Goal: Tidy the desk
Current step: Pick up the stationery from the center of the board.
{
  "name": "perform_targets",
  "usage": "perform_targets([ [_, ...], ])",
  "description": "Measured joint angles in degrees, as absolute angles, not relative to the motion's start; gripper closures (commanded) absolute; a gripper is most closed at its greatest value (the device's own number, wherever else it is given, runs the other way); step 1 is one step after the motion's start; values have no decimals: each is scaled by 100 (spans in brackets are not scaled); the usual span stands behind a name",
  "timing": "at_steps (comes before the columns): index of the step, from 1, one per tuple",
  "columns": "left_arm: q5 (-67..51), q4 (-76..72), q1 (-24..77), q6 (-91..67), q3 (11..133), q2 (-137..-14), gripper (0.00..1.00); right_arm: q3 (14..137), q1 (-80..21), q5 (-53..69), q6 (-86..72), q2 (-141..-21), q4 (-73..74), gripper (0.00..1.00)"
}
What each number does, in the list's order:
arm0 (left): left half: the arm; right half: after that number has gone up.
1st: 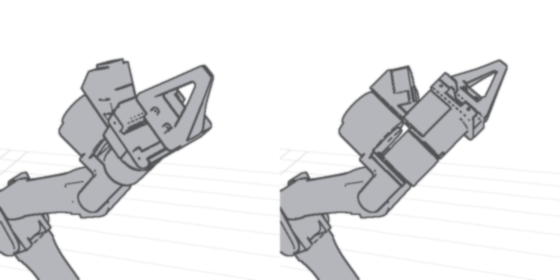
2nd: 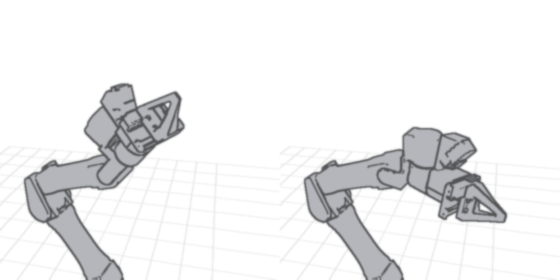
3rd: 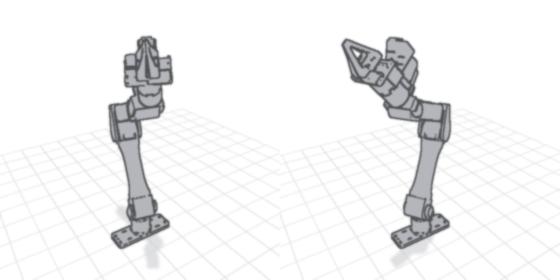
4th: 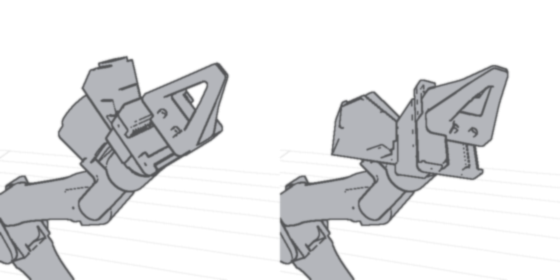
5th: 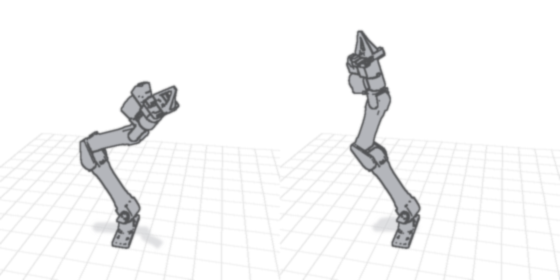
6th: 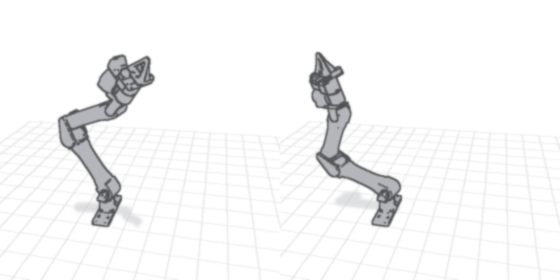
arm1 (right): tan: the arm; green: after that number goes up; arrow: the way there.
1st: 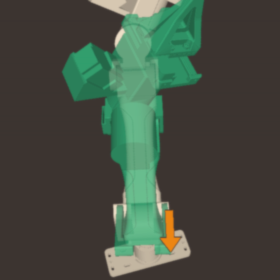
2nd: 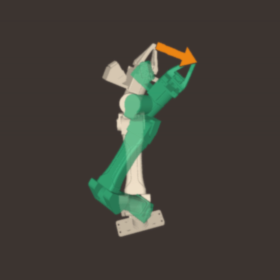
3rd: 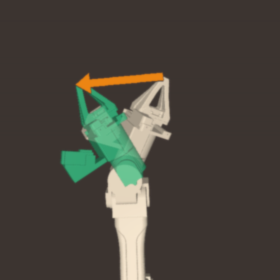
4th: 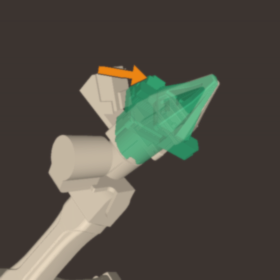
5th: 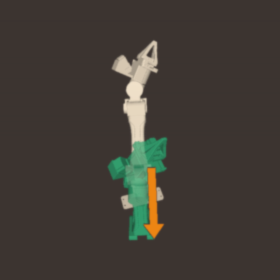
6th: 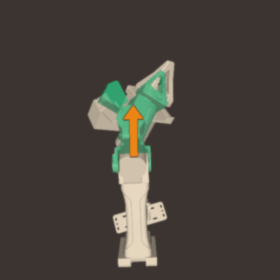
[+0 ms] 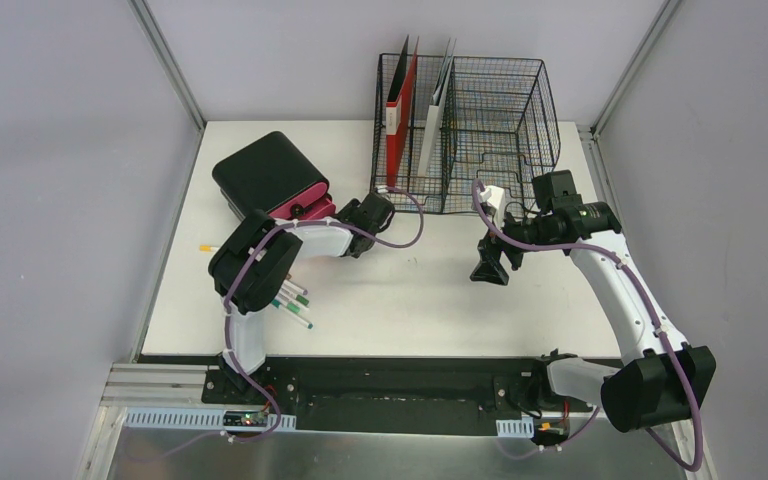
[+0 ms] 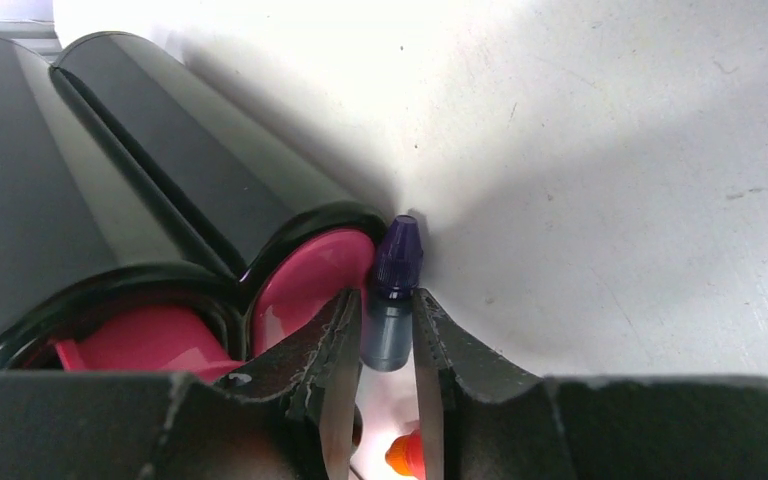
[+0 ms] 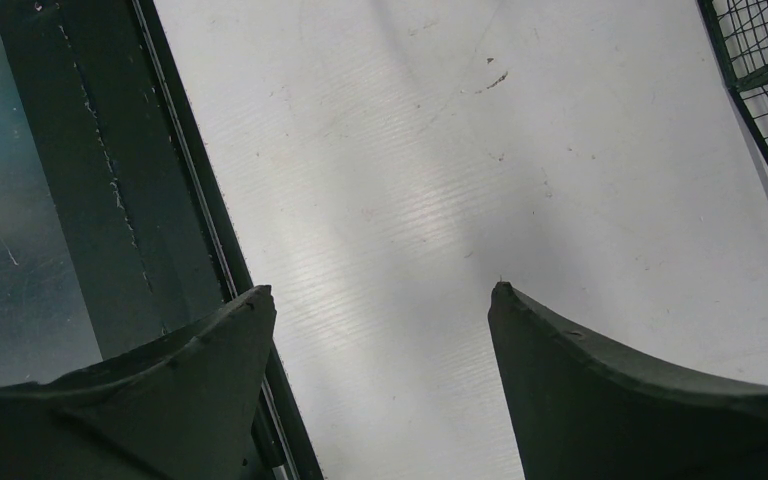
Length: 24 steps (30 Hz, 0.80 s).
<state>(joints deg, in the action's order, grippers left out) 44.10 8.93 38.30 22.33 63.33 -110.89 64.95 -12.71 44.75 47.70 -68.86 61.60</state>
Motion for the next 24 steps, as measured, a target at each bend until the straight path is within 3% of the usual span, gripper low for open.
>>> perform_targets([
  [15,3817,1122,3662,2064,6386,-11093,81,6495,-1271,4438,4772,-6886,6160,19],
  [24,2803,1653,3695,1697,6383,-10687,80,6495,-1271,4431,4775,-6886,6160,19],
])
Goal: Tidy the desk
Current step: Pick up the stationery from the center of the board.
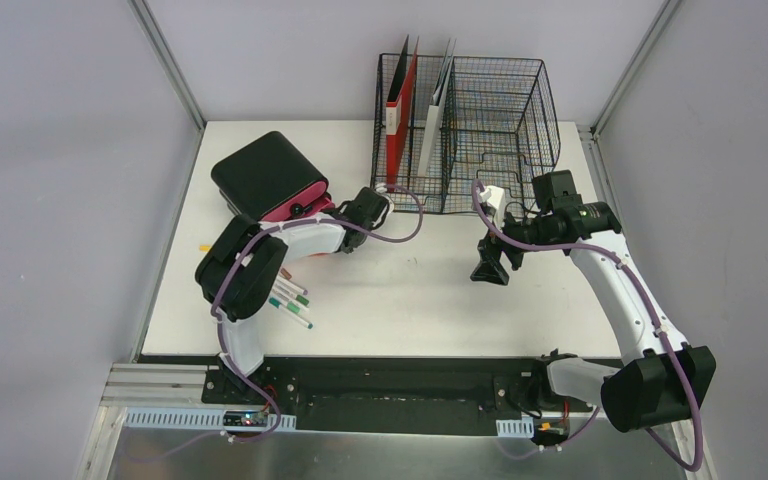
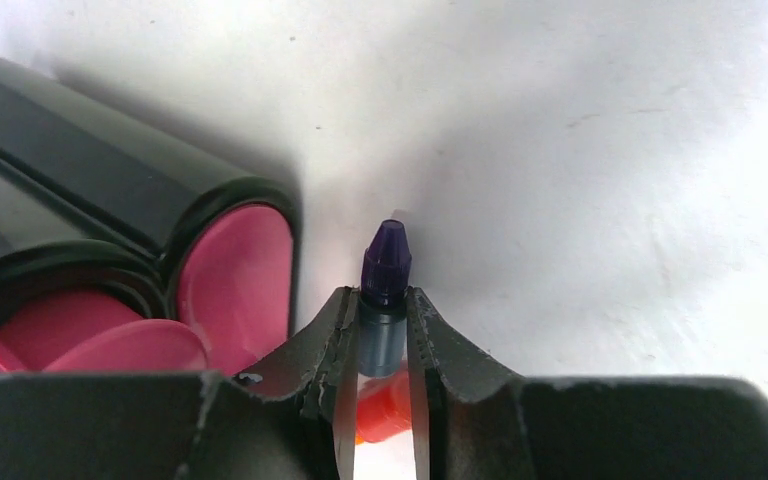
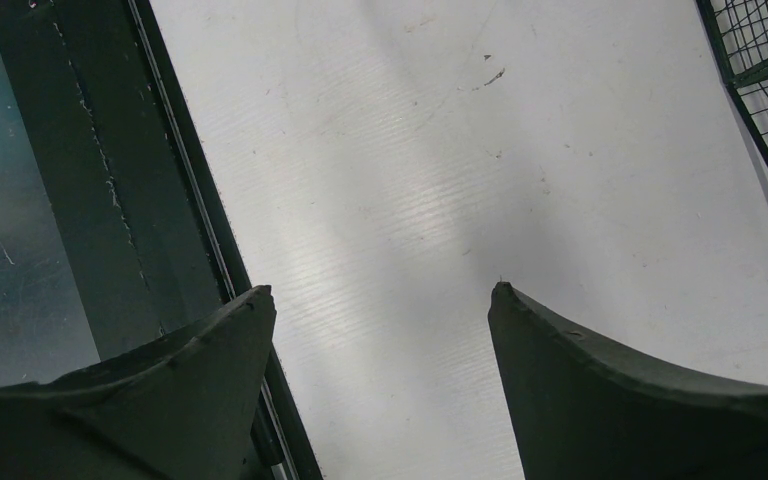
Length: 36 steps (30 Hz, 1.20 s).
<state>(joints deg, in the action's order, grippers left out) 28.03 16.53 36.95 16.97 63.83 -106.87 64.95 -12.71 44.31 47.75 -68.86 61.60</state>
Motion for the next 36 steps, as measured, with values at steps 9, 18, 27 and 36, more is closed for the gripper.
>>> perform_targets([
  [9,2351,1935,3907,1533,6469,-10639,71,6495,-1271,4427,4777,-6886,6160,18],
  [18,2106,2311,3907,1481,6709,-10757,85,6495,-1271,4418,4777,-6886,6160,18],
  [27,2016,2425,3905,1417,6731,-10709,100,6495,-1271,4418,4777,-6886,6160,19],
  [36,1457,2571,3966,1306,6342,-9618,100,6495,-1271,4416,4781,-6886,6160,19],
])
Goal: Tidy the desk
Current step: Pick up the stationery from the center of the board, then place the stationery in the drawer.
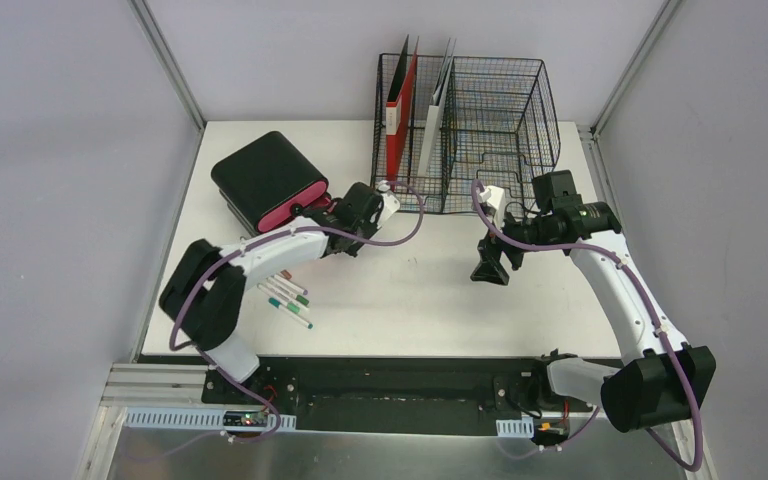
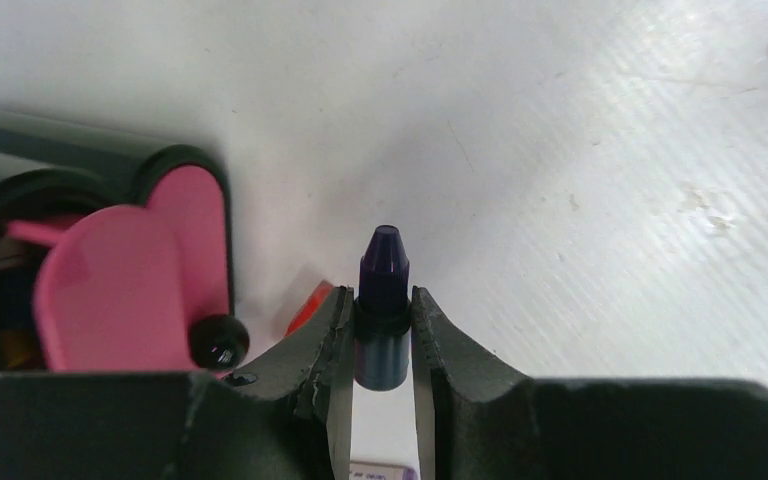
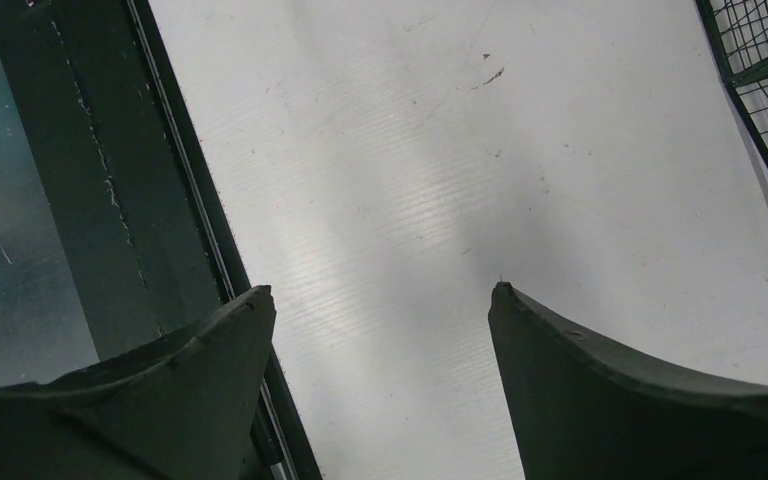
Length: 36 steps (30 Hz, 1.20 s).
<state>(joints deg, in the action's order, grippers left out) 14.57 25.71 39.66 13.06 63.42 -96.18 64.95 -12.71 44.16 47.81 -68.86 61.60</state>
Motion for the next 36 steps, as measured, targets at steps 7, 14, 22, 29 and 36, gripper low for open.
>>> perform_targets([
  [7,1404,2250,4016,1347,5996,-8392,100,6495,-1271,4416,4792,-6886,6160,19],
  [14,1914,1855,4016,1890,5857,-8064,100,6495,-1271,4416,4794,-6886,6160,18],
  [22,3103,1697,4014,2447,6007,-8521,100,6495,-1271,4416,4794,-6886,6160,18],
  [29,3542,1509,4007,2733,6007,-8552,100,6495,-1271,4416,4797,-6886,6160,18],
  [36,3734,1256,3948,2967,5986,-8554,100,6495,-1271,4416,4797,-6886,6160,18],
])
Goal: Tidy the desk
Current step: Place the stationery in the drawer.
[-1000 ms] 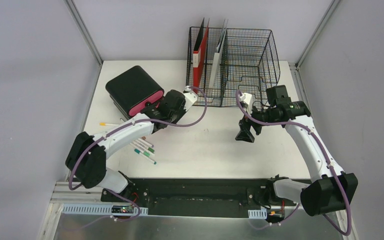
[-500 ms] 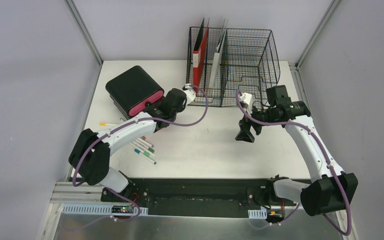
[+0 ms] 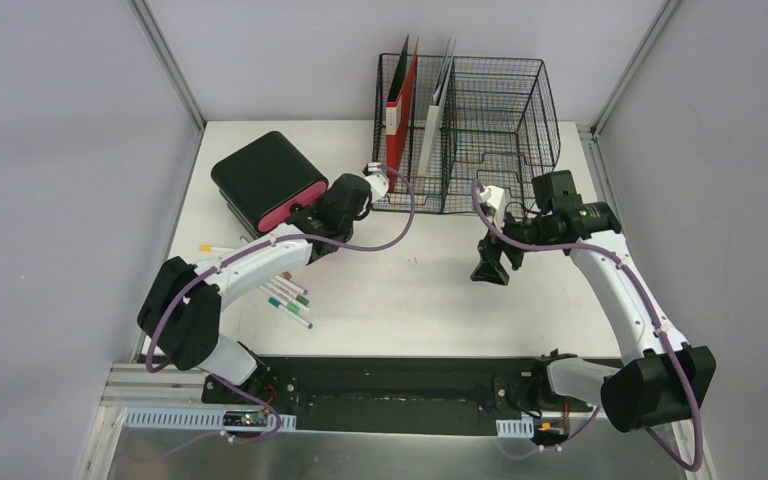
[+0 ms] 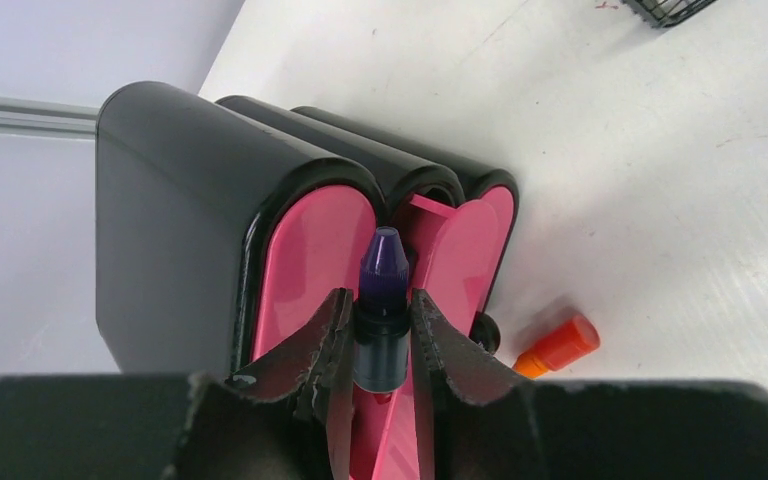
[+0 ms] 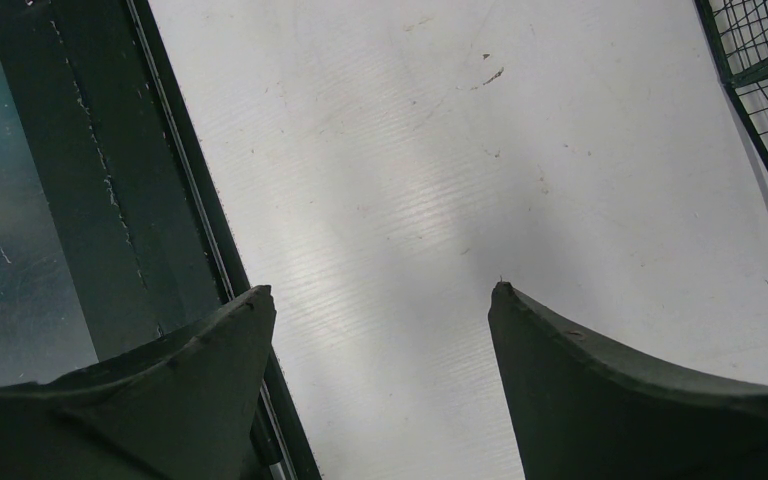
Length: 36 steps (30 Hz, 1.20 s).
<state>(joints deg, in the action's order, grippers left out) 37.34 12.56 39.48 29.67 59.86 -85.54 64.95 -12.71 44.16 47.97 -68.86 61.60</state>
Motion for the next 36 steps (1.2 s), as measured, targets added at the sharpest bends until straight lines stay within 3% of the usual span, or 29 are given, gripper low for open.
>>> perform_targets([
  [17,4058,1055,3776,3225,5813,-8906,100,6495,-1271,4416,4797,-6886,6160,18],
  [24,4213,928,3776,3297,5813,-9032,89,6495,-1271,4414,4797,-6886,6160,18],
  [30,4182,930,3774,3271,5813,-9032,88,6495,-1271,4414,4801,-6886,6160,18],
  [36,3997,1000,3739,3170,5813,-8984,81,6495,-1271,4414,4810,-6886,6160,18],
])
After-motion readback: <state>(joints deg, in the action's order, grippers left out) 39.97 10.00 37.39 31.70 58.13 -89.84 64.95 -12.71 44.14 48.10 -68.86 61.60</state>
